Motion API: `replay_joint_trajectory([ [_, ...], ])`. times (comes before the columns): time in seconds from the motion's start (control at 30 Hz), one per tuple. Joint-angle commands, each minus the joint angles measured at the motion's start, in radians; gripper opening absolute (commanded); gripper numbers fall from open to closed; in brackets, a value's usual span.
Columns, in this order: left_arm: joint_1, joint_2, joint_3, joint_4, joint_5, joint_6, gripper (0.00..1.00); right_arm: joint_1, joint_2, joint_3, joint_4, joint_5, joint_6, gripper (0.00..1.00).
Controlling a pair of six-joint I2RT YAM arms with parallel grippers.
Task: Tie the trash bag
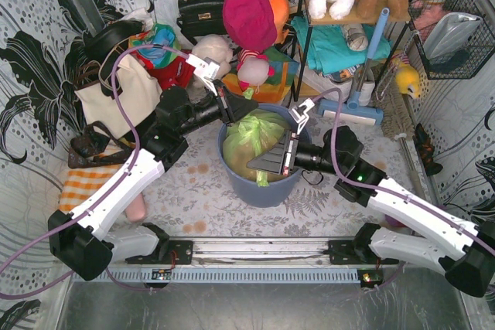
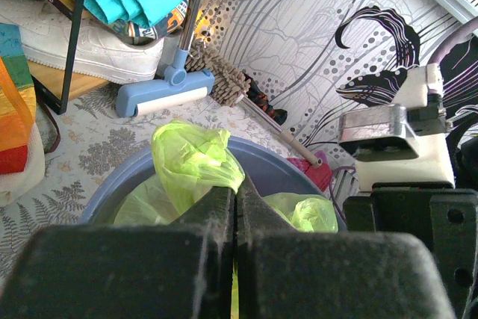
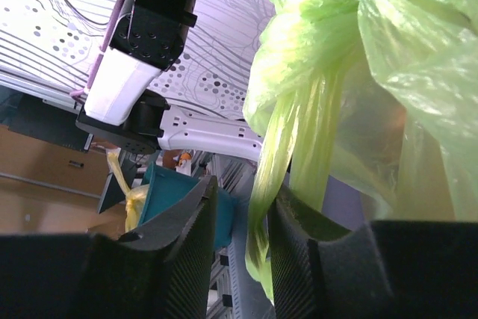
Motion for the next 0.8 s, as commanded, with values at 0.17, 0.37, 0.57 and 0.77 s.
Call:
replay_joint_trajectory([
  [0.17,0.002,-0.01,0.032,0.04,-0.016,0.012,0.01,0.062,0.058,-0.006,0.11,-0.096,-0.003,0.31],
  [0.37,0.001,0.006,0.027,0.083,-0.02,-0.029,0.2,0.075,0.061,-0.033,0.117,-0.15,0.004,0.25],
  [0.57,0.003,0.042,0.03,0.178,0.002,-0.099,0.51,0.075,0.062,-0.038,0.126,-0.179,-0.002,0.24],
  [0.77,0.01,0.091,0.04,0.251,0.054,-0.173,0.55,0.077,0.068,-0.038,0.131,-0.16,-0.006,0.24],
])
